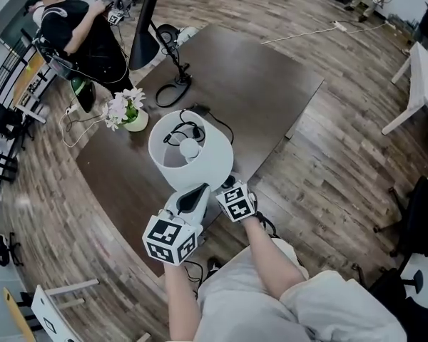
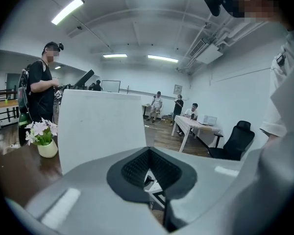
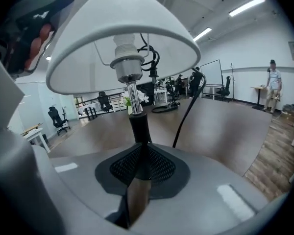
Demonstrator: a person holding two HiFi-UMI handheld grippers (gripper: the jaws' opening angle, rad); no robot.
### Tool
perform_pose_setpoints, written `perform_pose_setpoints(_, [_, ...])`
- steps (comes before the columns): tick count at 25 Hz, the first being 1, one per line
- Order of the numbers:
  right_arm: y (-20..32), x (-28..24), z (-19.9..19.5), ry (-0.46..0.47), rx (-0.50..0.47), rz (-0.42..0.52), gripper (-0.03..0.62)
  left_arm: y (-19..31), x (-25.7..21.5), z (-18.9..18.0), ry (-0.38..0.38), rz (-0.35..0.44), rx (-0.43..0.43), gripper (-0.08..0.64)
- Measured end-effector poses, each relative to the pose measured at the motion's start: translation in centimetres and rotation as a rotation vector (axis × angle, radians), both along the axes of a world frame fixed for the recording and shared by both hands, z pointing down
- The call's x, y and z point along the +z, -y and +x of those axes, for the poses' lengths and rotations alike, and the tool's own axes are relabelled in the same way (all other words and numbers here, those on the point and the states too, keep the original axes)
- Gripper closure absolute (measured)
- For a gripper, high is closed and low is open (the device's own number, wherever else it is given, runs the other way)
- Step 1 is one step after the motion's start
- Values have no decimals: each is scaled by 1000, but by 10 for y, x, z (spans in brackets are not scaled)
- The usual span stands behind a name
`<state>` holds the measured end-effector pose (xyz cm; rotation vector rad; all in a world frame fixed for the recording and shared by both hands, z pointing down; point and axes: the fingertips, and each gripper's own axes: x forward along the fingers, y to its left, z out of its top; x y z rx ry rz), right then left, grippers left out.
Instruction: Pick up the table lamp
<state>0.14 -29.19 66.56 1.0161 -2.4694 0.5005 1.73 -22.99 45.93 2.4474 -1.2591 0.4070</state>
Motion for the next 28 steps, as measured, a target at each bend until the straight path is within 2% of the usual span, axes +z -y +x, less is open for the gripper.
perform_pose_setpoints(5, [12,3,-5,-4,-50,-5,501,17,-2,-3,14,21,-90,558])
perform_pose_setpoints(12, [19,7,-29,-5,-111,-19,405,25,-2,-2,41,27,-157,558])
perform_pose_setpoints(15, [22,11,-36,-8,-122,-33,388,31,-4,-5,75,32,-180,558])
perform_pose_setpoints(21, [40,16,-40,-2,-117,-32,333,42,-9,-11,80,44,-212,558])
perform_pose_setpoints(26, [43,18,-53,27,-171,-23,317,51,-12,-15,160,65,-228,558])
perform_pose_setpoints(28, [42,18,-63,31,-205,-3,314,55,-14,-17,167,81,-238,558])
